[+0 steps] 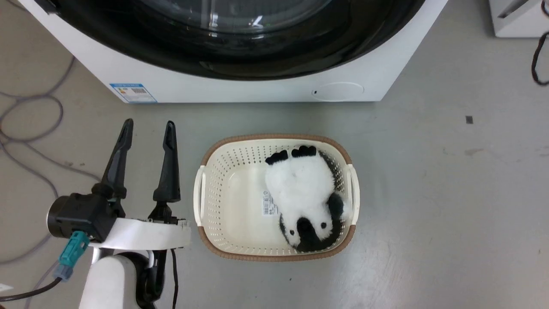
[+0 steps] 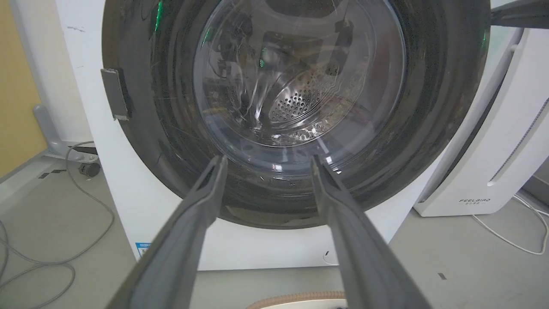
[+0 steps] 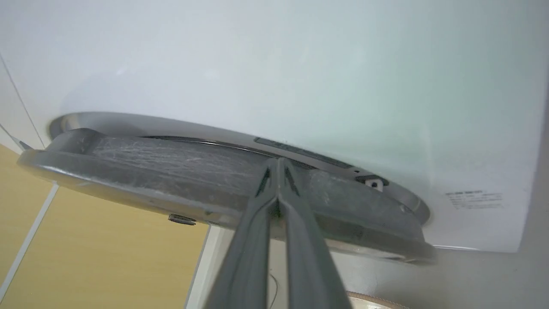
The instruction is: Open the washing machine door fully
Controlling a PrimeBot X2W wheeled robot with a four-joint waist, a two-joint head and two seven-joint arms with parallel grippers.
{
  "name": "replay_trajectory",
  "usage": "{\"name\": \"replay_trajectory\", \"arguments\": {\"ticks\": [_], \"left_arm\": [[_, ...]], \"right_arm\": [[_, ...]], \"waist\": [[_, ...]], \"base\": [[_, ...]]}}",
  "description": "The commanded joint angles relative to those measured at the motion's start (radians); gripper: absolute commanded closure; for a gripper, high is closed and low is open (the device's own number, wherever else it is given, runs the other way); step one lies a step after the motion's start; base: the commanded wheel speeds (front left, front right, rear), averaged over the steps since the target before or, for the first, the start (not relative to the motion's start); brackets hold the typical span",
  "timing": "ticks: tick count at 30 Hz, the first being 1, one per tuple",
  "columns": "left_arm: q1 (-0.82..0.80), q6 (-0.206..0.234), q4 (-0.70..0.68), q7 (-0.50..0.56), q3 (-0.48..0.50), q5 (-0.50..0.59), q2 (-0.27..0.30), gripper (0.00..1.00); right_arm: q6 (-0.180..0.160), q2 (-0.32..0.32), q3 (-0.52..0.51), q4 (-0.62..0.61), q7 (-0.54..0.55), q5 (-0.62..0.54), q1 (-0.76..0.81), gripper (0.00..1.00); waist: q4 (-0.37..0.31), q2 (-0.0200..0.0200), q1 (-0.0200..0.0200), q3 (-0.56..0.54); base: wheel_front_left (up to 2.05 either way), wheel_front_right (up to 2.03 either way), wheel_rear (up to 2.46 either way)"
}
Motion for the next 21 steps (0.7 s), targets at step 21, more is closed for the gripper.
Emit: {"name": "replay_trajectory", "arguments": {"ticks": [21], "left_arm": [[-0.044, -0.02, 0.004, -0.033, 0.004, -0.019, 0.003, 0.0]], "right_arm": [[0.001, 0.074, 0.187, 0.144, 0.311, 0.183, -0.174, 1.0]], "waist": [[0.005, 0.0, -0.0001, 0.033]], "base": [[0.0, 0.0, 0.0]]}}
